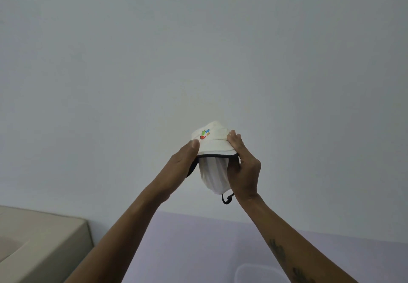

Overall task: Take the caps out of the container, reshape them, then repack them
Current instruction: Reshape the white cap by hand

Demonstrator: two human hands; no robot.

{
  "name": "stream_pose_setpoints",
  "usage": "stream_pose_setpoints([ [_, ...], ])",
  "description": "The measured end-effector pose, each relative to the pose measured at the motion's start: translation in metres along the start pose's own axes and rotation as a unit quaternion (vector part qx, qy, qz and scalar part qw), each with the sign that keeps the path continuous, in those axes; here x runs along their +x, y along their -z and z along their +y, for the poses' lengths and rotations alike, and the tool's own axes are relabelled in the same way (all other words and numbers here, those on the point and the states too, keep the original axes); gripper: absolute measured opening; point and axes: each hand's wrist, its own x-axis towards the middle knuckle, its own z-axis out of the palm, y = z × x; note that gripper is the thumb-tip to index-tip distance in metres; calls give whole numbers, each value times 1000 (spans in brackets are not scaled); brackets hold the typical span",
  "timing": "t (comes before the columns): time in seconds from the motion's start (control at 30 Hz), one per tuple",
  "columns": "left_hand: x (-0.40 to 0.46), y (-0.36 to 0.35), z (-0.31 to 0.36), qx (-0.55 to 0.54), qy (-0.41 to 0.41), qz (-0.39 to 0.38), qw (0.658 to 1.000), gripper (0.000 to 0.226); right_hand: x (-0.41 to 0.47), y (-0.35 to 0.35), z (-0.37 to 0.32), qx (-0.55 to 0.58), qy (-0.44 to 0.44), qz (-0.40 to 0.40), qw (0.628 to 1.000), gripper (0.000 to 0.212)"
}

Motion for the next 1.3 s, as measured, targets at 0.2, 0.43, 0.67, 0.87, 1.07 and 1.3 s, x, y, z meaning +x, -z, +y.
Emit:
stream_pose_setpoints([
  [0.2, 6, 6, -31, 127, -93, 64, 985, 59, -1, -2, 2, 5, -24, 2, 1000, 47],
  [0.43, 11, 0, -29, 292, -157, 155, 931, 53, 4, -5, -9, -68, 59, -134, 987, 51],
  [0.67, 15, -15, -21, 283, -145, 179, 931, 60, 6, -14, -29, -59, 88, -123, 987, 44],
  [0.87, 12, -35, -29, 213, -182, 238, 930, 57, -13, -19, -36, 17, 32, -63, 997, 41],
  [1.07, 8, -8, -26, 176, -120, 134, 968, 67, -15, -4, -17, 7, 48, -82, 995, 37],
  [1.3, 20, 37, -41, -180, 141, 65, 971, 62, -2, 5, -22, 35, 68, -66, 995, 43],
])
